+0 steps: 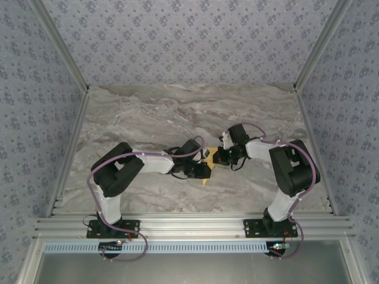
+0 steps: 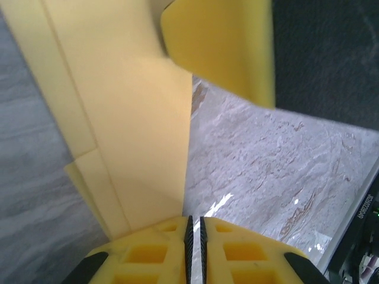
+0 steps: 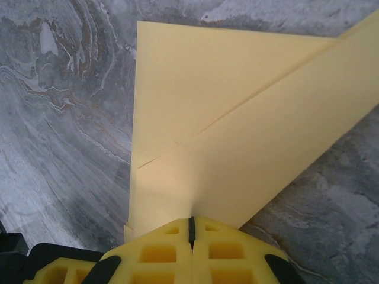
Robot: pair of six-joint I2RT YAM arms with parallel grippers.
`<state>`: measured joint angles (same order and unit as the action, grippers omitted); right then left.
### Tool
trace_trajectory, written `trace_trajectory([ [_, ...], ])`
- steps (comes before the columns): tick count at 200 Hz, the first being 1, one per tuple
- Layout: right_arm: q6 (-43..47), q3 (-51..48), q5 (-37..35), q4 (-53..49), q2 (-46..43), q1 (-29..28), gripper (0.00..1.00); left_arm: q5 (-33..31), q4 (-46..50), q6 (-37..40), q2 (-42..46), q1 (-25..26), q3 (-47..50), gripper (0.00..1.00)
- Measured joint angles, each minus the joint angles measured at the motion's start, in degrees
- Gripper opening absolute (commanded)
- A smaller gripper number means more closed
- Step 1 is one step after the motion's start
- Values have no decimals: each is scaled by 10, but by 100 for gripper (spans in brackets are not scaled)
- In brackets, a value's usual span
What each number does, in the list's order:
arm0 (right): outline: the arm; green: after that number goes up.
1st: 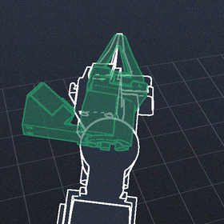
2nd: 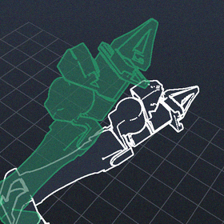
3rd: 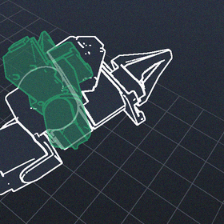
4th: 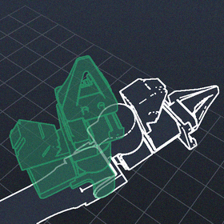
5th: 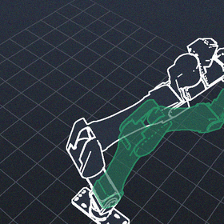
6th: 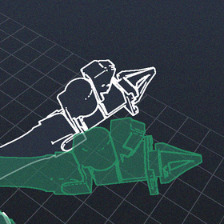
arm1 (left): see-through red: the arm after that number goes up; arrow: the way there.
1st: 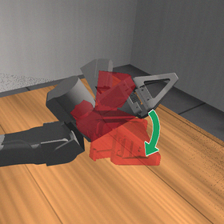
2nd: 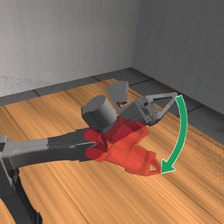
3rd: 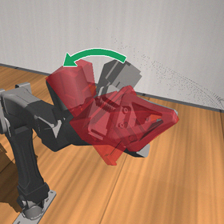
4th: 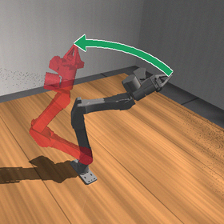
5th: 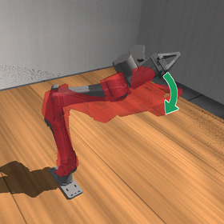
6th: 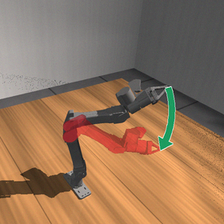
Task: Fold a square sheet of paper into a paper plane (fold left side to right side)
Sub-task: Fold the wing for the fifth time at the center of the table.
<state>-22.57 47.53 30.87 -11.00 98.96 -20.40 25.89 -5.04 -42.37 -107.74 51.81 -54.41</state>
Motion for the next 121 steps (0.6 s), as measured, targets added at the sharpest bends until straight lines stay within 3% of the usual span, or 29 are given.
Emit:
trace_trajectory([
  [89, 11, 16, -14, -24, 1, -1, 3, -8, 13, 3, 94, 30, 107, 13],
  [104, 12, 20, -35, -34, -7, -1, 11, -9, 22, 1, 121, 22, 125, 14],
  [121, 19, 23, -67, -58, -33, -1, 33, -17, 32, -3, 159, 7, 136, 18],
])
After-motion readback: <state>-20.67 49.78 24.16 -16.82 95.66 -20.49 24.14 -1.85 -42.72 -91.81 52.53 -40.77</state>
